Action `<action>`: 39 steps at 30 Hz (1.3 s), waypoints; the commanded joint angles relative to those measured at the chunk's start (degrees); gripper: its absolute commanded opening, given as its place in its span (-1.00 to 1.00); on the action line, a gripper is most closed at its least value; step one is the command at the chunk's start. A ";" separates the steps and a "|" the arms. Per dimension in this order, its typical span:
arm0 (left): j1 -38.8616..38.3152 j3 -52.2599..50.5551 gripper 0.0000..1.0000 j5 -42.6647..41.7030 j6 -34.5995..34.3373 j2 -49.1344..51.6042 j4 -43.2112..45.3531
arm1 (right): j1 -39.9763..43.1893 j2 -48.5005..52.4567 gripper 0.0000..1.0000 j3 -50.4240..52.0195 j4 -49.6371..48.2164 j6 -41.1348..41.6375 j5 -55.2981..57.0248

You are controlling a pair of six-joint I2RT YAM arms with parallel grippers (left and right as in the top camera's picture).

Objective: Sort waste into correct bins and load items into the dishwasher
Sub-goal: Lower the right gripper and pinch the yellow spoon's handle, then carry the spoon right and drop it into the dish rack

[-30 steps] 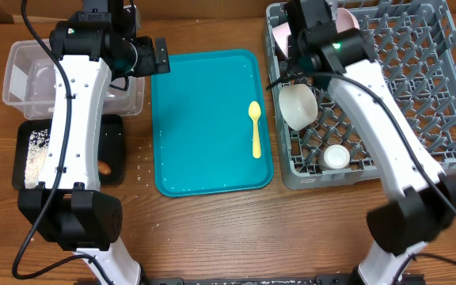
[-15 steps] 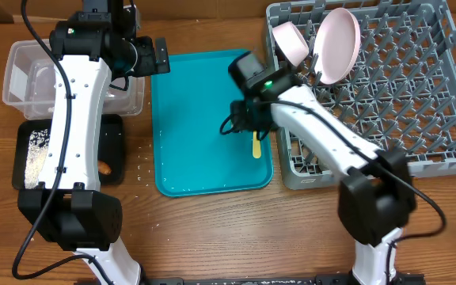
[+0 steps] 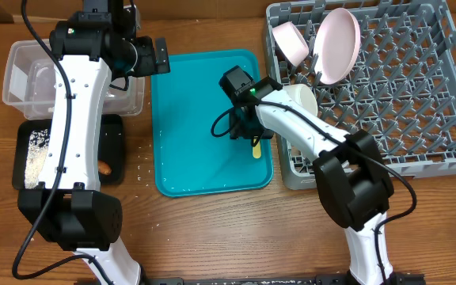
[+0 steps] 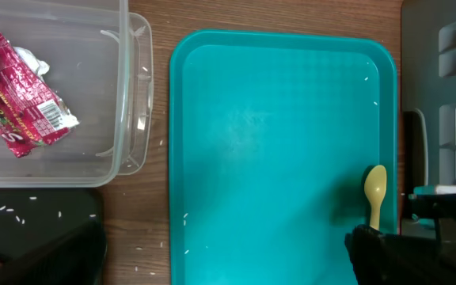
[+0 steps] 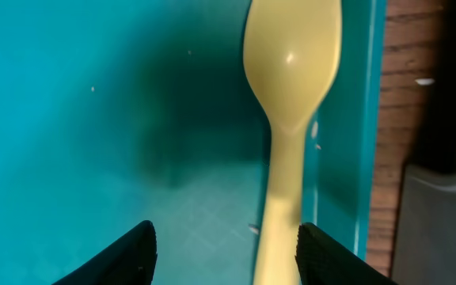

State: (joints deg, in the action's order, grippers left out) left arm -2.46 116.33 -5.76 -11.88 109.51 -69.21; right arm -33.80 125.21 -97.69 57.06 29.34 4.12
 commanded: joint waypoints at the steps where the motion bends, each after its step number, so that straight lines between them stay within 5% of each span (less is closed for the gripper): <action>1: 0.57 -0.26 0.99 0.39 -0.13 0.31 0.09 | -0.20 1.11 0.18 -0.26 -1.14 0.79 0.96; 15: 0.57 -0.26 0.99 0.39 -0.13 0.31 0.09 | 1.09 2.93 0.15 -0.28 -4.15 1.16 0.94; 19: 0.57 -0.26 1.00 0.39 -0.13 0.31 0.09 | 1.20 2.93 -0.42 -0.26 -4.35 1.11 0.90; 26: 0.57 -0.26 1.00 0.39 -0.13 0.31 0.09 | 0.44 2.97 -0.92 -0.26 -4.26 1.11 -0.66; 39: 0.57 -0.26 0.99 0.39 -0.13 0.31 0.09 | 1.14 -2.32 -0.92 -8.87 4.90 -4.31 -4.46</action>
State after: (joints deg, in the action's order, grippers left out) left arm -2.46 116.33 -5.76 -11.88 109.51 -69.21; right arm -32.99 127.46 -101.75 60.10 27.16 0.10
